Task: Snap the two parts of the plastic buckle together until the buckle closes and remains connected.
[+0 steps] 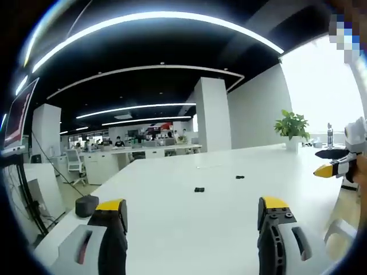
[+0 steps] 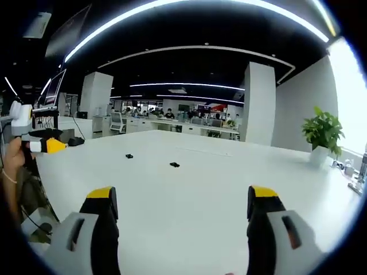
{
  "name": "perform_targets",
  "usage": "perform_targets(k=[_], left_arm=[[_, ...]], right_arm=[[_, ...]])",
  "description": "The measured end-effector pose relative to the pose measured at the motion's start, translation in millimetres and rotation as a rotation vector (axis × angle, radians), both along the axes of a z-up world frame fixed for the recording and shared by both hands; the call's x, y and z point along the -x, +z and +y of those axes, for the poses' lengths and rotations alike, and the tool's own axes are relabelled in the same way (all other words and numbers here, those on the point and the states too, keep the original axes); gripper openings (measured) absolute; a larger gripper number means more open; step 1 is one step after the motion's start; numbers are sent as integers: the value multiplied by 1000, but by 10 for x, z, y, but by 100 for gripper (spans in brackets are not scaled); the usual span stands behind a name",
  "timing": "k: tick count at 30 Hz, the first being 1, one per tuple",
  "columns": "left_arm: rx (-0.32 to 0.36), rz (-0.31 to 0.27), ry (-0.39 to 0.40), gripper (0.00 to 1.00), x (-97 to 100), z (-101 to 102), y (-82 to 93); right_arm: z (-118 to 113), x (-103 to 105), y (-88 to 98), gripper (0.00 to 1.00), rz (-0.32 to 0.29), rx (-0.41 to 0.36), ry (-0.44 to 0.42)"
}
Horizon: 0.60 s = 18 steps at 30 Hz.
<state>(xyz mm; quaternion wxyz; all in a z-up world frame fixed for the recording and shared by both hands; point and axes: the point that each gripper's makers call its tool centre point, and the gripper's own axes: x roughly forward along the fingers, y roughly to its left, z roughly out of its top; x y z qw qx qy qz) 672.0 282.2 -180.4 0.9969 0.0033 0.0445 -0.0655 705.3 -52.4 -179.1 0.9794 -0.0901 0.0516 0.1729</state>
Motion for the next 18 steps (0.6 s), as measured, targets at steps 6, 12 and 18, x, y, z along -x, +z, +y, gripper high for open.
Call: perform_targets(k=[6, 12, 18], left_arm=[[-6, 9, -18, 95, -7, -29, -18], [-9, 7, -30, 95, -2, -51, -15], [-2, 1, -40, 94, -16, -65, -27]], right_arm=[[45, 2, -10, 91, 2, 16, 22], [58, 8, -4, 91, 0, 19, 27], [52, 4, -26, 91, 5, 17, 28]])
